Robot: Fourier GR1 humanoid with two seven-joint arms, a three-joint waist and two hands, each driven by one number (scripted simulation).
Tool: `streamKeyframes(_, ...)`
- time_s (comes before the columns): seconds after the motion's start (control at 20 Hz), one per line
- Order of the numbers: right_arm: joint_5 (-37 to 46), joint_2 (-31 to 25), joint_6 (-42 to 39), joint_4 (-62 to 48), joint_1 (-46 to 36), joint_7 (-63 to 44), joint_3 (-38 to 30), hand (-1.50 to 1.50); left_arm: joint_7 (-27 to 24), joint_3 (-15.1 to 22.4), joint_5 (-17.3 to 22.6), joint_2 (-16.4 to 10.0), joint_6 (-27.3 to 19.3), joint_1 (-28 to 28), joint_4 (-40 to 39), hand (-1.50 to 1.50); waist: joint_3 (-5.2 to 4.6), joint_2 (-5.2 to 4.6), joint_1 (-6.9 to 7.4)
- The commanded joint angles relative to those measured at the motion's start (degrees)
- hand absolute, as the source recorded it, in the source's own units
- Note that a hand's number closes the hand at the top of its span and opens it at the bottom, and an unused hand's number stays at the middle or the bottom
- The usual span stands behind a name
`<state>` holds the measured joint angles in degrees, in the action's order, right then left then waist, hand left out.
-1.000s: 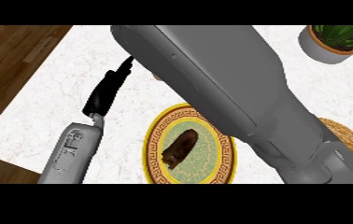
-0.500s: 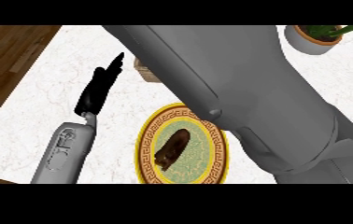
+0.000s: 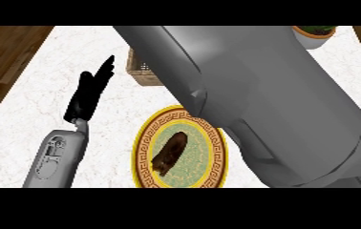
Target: Pick the tomato from the placemat and place it in the basket
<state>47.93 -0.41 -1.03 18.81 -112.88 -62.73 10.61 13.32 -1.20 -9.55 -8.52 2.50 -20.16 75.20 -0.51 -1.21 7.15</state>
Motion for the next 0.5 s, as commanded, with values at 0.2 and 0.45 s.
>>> streamKeyframes(0.2, -3.72, 0.39, 2.71, -4.36, 0.50, -0.89, -0.74, 1.50, -0.64, -2.26, 1.15, -1.48, 0.03, 1.56, 1.01, 0.00, 0.16, 0.05, -1.56)
streamKeyframes(0.45, -4.48, 0.39, 3.26, -6.51, 3.24, 2.80, 0.25, 1.50, -0.38, -1.45, 0.16, -0.67, -0.61, 1.01, -0.04, 0.00, 0.19, -0.22, -2.32)
